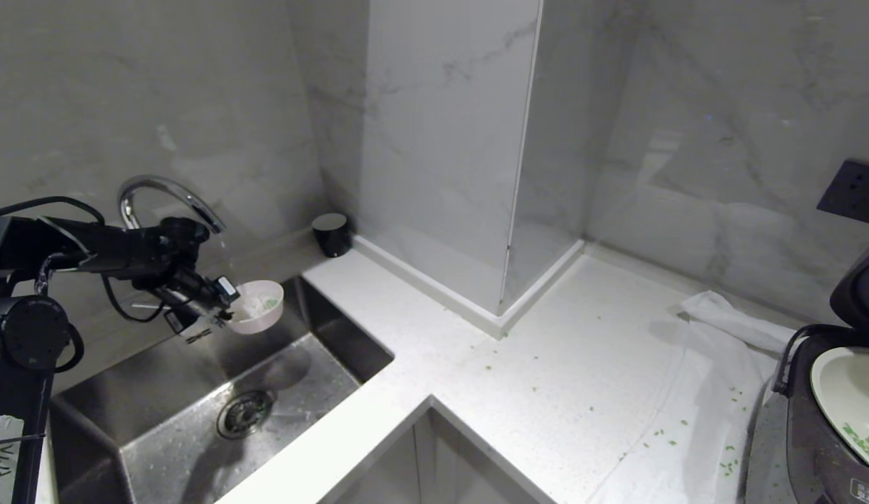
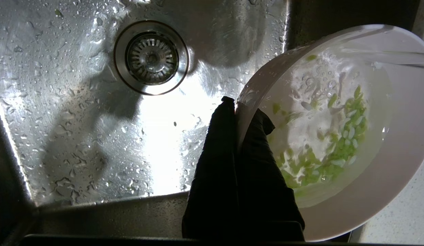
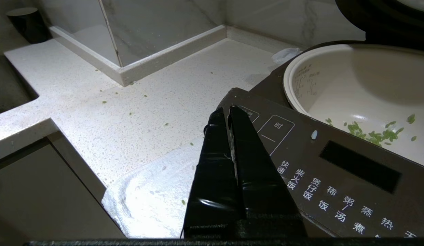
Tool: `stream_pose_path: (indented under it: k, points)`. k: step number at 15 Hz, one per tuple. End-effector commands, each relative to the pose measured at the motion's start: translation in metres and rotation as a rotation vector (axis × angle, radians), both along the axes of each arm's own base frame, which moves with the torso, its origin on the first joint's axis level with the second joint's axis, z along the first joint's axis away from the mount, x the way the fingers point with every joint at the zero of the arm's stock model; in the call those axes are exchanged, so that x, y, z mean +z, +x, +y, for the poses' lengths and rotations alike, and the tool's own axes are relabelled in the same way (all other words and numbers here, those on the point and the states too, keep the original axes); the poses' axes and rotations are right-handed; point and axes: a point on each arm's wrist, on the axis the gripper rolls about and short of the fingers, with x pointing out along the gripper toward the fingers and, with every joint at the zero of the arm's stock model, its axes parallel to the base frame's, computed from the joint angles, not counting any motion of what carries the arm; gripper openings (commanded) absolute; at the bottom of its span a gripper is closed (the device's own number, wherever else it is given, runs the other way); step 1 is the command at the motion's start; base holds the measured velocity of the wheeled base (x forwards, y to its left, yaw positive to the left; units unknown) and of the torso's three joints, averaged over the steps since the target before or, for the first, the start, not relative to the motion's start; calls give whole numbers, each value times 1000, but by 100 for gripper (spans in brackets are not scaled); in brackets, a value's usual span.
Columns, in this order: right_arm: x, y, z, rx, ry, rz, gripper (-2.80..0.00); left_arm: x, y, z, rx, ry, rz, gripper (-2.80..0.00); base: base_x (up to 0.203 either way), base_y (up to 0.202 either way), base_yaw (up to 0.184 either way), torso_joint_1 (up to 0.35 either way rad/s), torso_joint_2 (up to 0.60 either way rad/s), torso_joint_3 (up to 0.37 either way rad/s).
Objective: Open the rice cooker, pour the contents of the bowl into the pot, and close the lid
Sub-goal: Fill a bowl with water from the tap
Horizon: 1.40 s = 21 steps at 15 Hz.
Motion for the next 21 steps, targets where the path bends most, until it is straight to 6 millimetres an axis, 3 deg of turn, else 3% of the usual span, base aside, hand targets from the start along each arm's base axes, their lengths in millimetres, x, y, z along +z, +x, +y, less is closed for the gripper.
stream_pose_path:
  k: [1, 21]
  points:
    - [0, 0, 0, -1, 0, 1, -280, 1, 0, 2, 7, 0, -4, -280, 0, 0, 0, 0, 0, 0]
    - [0, 0, 0, 1, 0, 1, -280, 0, 1, 4, 9, 1, -3, -280, 0, 0, 0, 0, 0, 0]
